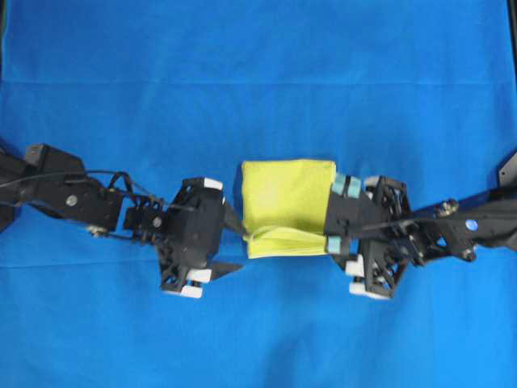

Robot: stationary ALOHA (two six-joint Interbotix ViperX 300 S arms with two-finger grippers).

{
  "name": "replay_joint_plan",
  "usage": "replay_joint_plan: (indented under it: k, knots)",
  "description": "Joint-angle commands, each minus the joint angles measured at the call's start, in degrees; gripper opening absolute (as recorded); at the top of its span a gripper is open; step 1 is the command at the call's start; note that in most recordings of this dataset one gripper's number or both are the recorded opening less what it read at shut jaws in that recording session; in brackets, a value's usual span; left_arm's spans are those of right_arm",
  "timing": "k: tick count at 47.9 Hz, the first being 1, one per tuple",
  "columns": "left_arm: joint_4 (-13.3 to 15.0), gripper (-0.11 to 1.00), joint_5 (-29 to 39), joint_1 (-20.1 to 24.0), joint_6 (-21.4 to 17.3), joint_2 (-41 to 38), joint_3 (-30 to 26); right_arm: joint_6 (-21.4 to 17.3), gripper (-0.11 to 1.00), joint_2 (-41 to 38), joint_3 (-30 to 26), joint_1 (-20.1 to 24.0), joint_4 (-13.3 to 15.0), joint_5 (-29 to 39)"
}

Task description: Fold the yellow towel.

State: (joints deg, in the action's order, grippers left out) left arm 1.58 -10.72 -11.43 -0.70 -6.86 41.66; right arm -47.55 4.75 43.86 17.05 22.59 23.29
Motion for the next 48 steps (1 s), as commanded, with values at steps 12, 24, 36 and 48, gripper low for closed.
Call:
replay_joint_plan:
  k: [12,24,36,48]
  knots:
    - [0.0,0.59,0.7,-4.7,0.8,9.0,2.8,-0.2,0.62,8.5,-0.5,2.9,0.4,1.8]
    - [0.0,0.58,0.8,-4.6,-0.1,19.7,5.4,-0.1,0.63,18.2,-0.2,2.5,7.6,5.3]
    - [0.0,0.59,0.8,-2.4,-0.2,32.5,11.0,-0.2,0.62,28.7,3.0,0.1,14.6,5.1]
    - [-0.1,0.59,1.1,1.4,-0.5,47.6,18.9,-0.2,0.62,40.7,6.8,-1.9,19.8,5.4]
